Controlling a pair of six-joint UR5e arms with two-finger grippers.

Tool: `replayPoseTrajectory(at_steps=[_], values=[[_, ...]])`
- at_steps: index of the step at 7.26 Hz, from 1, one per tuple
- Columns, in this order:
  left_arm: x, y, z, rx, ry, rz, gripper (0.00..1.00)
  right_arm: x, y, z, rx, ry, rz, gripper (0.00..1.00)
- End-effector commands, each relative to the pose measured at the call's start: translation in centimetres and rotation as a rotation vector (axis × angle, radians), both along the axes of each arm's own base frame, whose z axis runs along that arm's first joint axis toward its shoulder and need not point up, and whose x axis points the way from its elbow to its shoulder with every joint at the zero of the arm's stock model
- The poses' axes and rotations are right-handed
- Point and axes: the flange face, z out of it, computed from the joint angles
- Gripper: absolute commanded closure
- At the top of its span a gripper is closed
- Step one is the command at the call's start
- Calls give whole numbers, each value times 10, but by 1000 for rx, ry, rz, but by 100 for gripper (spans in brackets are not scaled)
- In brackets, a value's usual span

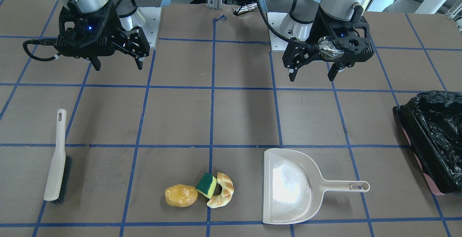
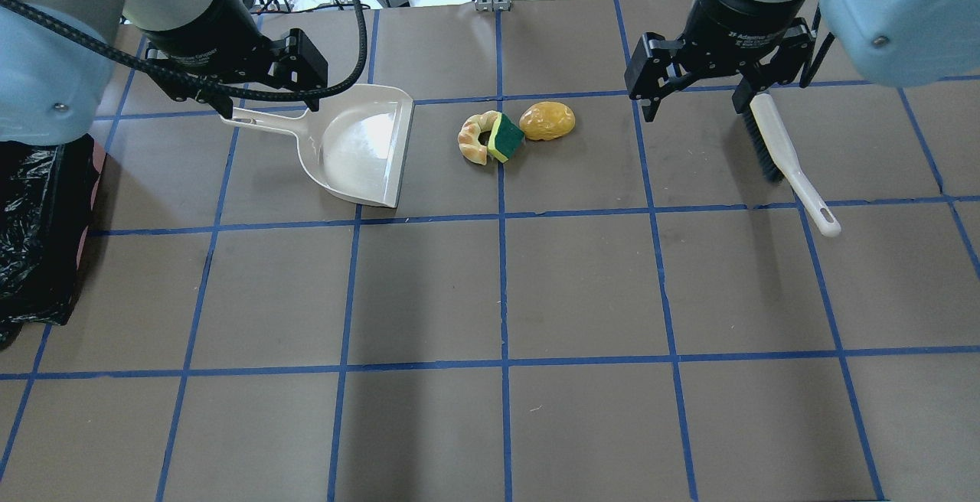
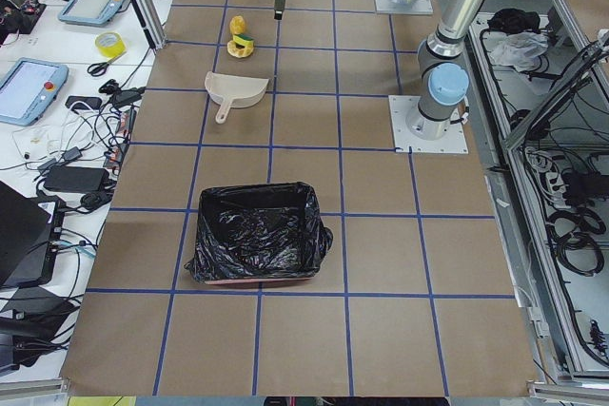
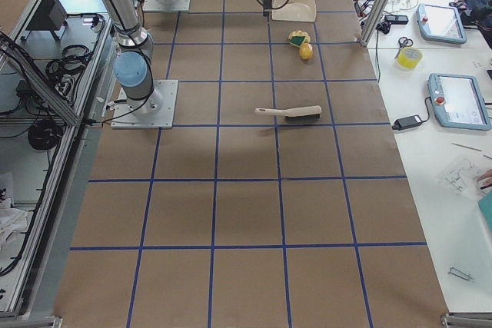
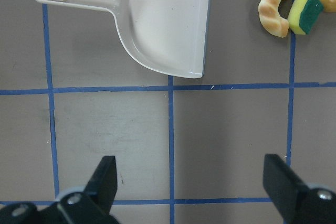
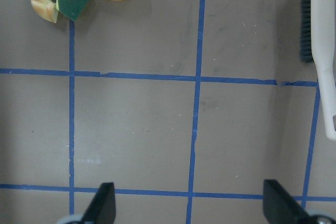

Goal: Sweep and dump trash into bin
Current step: 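Move the right gripper toward the white-handled brush while the left holds the dustpan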

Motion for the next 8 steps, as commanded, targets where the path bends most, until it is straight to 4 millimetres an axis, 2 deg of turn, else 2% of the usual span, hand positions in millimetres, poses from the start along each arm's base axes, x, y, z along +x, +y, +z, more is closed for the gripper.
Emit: replayPoseTrajectory(at_steps=[1,3,4,5,6,7,8], values=[[0,2,0,5,2,25,0,1,1,1,2,-7,0,0],[0,2,-1,13,0,24,0,0,1,-3,10,3,3,0],[8,-3,-3,5,-56,-13,0,-1,2,-3,9,5,4,0],[14,-7,-7,16,-84,-134,0,-5,-6,-10,16,5,-11,0],[15,-11,-13,31,-91,-199,0,-37,-25,-27,53,-3,-55,0],[19,-18,-19,37,-94,-249,0,-79,-32,-32,64,4,5,0],[37,-26,-23,39,-94,-291,0,-121,-40,-40,72,-1,35,0]])
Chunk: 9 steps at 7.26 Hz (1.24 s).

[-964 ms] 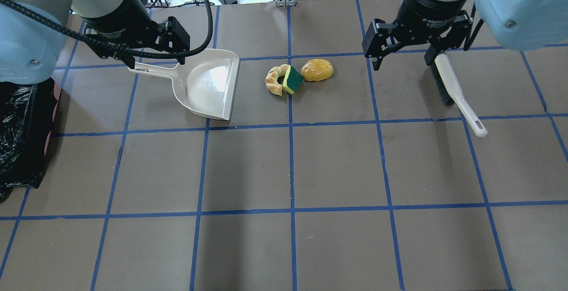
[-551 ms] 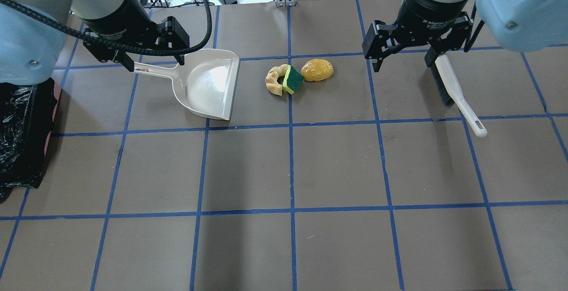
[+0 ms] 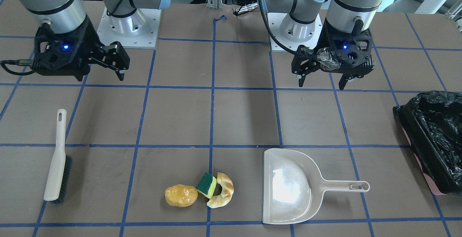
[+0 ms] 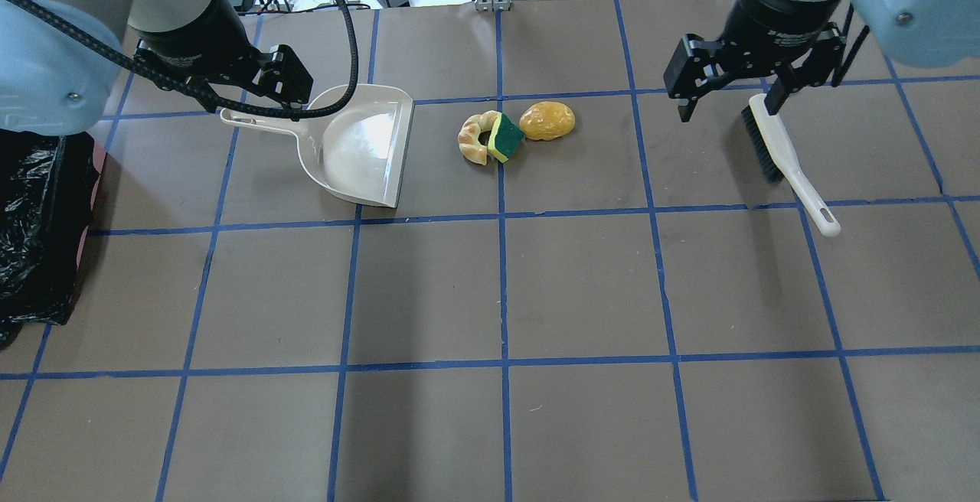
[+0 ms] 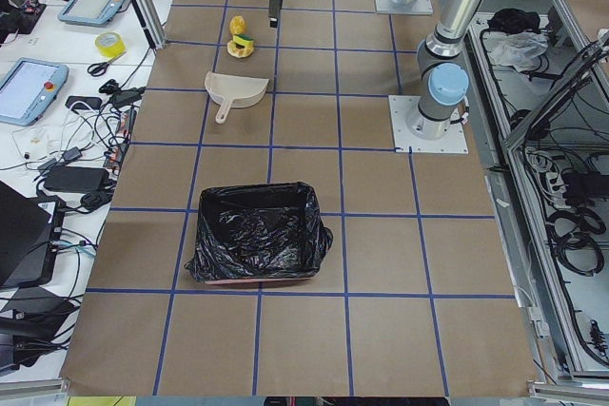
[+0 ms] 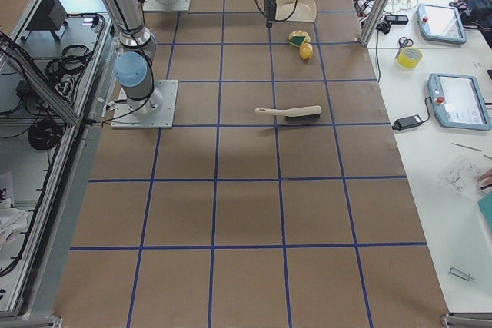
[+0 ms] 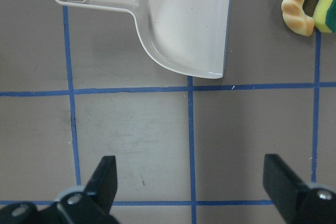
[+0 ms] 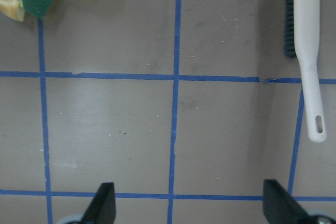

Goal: Sweep and dump trash into bin
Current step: 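Move the right gripper toward the white-handled brush while the left holds the dustpan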

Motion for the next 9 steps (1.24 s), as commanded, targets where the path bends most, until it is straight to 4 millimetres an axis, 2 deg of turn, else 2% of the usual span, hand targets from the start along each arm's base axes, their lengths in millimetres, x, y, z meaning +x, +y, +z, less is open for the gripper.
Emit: replayPoseTrajectory(at_steps=[1,2,3,4,5,6,7,8,9], values=[[29,-13,-9,18,55,-51,0,-84,-13,-28,43,-21,49,0],[31,-14,-14,34,67,-111,0,-106,-16,-42,16,-13,114,0],[35,-18,-38,64,47,-251,0,-118,-20,-59,-21,15,150,0],[51,-29,-47,35,30,-312,0,-142,-21,-85,-18,65,159,0],[62,-35,-54,36,23,-388,0,-166,-16,-102,-24,59,208,0],[64,-36,-57,48,6,-519,0,-181,-11,-120,-7,50,268,0],[61,-36,-64,65,-2,-542,0,-189,-9,-132,14,38,292,0],[60,-31,-62,61,-4,-558,0,-192,-9,-150,48,21,300,0],[61,-34,-70,80,-3,-614,0,-197,-13,-165,62,9,289,0]])
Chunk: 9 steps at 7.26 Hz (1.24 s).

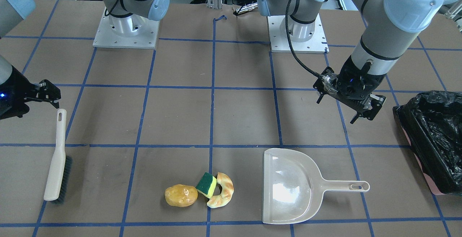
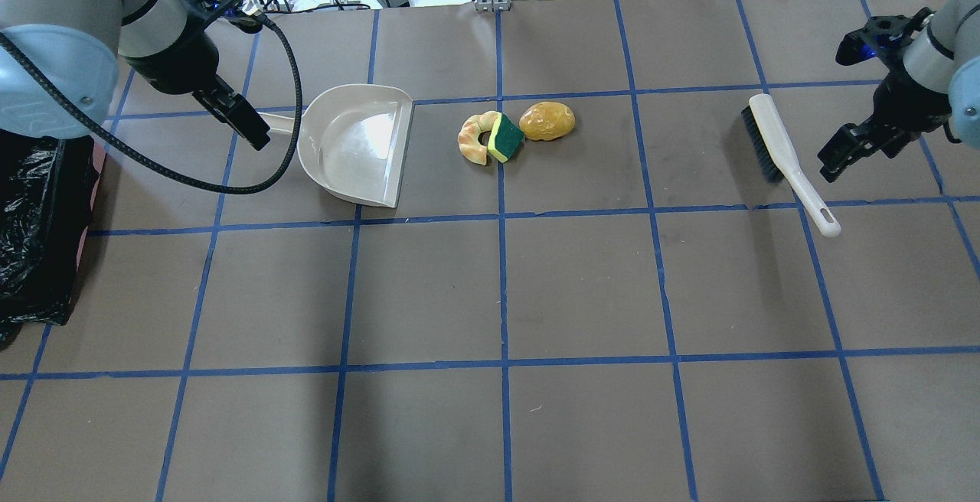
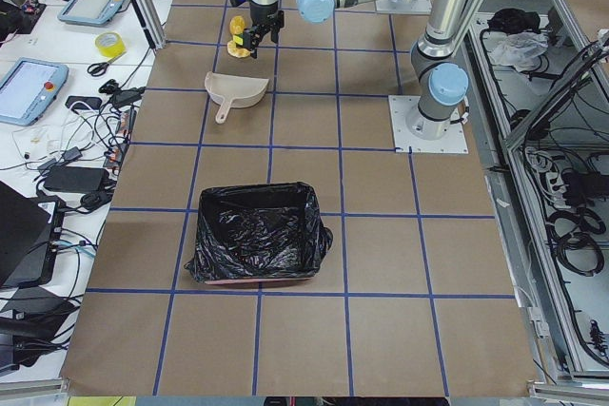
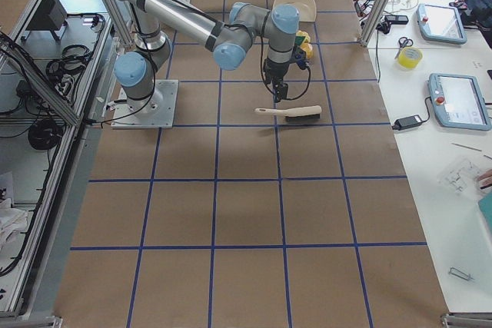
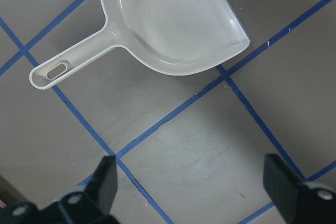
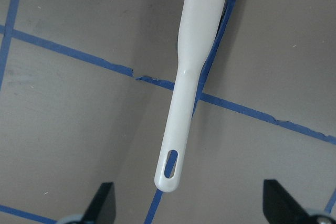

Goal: Sweep and dump trash into bin
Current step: 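Move the right gripper toward the white-handled brush while the left holds the dustpan, then grasp the brush handle with the right gripper and lift it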

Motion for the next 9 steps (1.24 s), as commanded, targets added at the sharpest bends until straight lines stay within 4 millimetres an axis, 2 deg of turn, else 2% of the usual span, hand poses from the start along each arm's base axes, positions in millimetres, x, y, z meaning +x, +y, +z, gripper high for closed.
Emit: replayPoseTrajectory(at_steps=[1,2,3,5,7,8,9], values=[[4,1,-11,22,-10,-174,0,-10,-7,-28,15,-12,-12,0],[6,0,-17,36,-16,-276,0,-13,-13,-48,34,-19,-45,0],[13,-11,-29,55,-63,-321,0,-15,-17,-59,36,-9,-104,0],[21,-47,-58,10,-125,-590,1,-15,-17,-81,77,-11,-190,0],[65,-77,-59,38,-99,-681,2,-14,-16,-93,101,-14,-227,0],[74,-94,-63,28,-79,-779,1,-13,-12,-99,116,-14,-221,0],[77,-107,-63,28,-85,-799,1,-10,-9,-105,132,-18,-220,2]])
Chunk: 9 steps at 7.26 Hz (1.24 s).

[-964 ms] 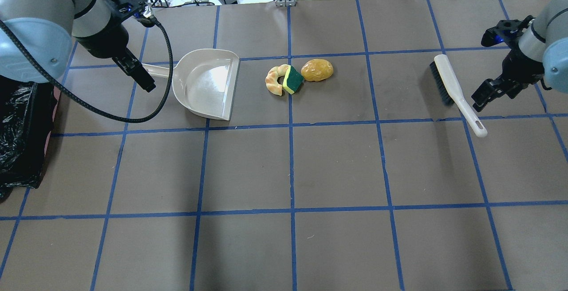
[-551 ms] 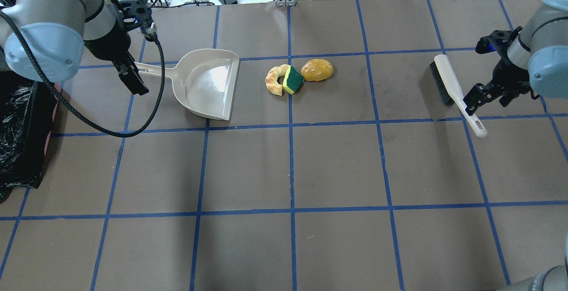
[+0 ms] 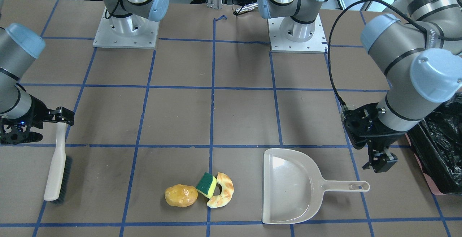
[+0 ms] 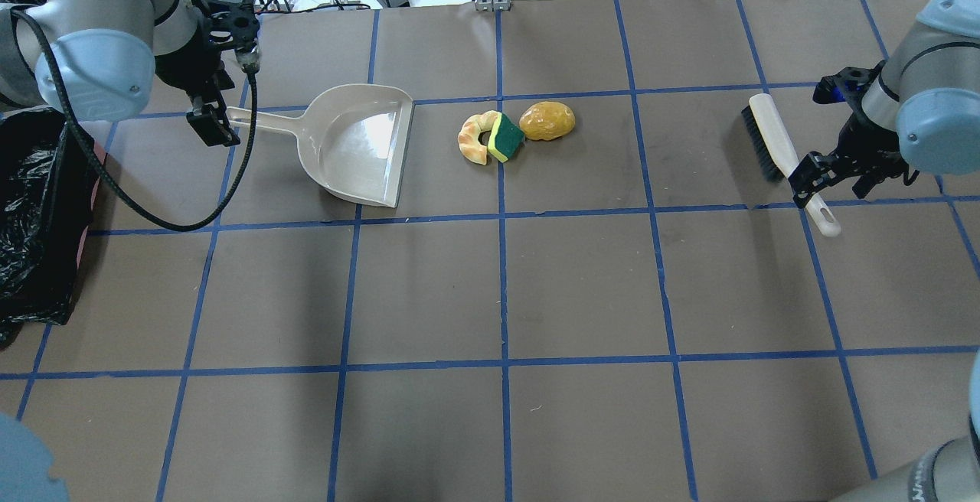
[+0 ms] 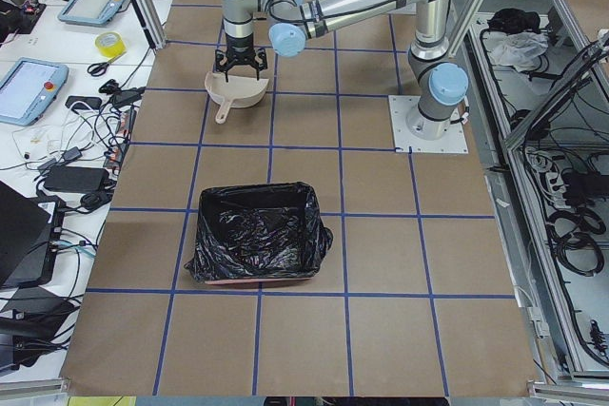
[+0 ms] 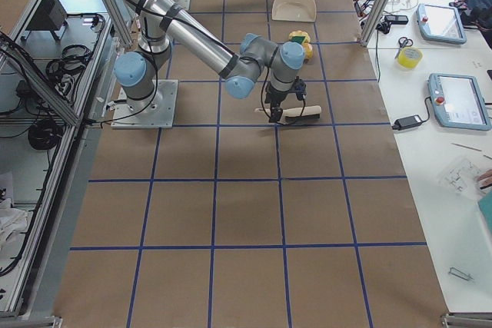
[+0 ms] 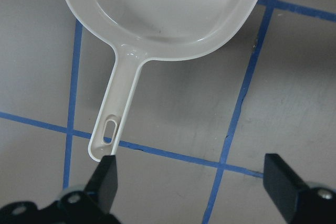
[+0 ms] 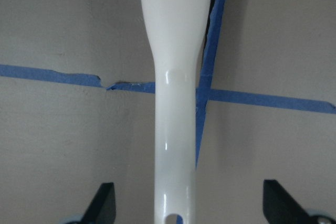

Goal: Sweep and dump trash into bin
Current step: 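Grasp the brush handle with the right gripper and lift it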

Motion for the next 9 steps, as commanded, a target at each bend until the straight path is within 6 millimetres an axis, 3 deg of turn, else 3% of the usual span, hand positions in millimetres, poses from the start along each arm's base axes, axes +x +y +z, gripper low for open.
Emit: replayPoseTrajectory(at_steps=[1,2,6,8,9], values=[[11,-25,-15,17,10,-68,7,2,5,-8,22,-7,0,11],[13,-35,-30,26,12,-64,13,2,4,-7,19,-7,-2,34],[20,-65,-63,53,22,-67,15,1,1,-3,13,-5,0,100],[21,-72,-83,77,28,-68,16,3,0,3,5,2,-8,100],[21,-75,-92,88,31,-76,17,7,-6,17,-10,17,3,100]])
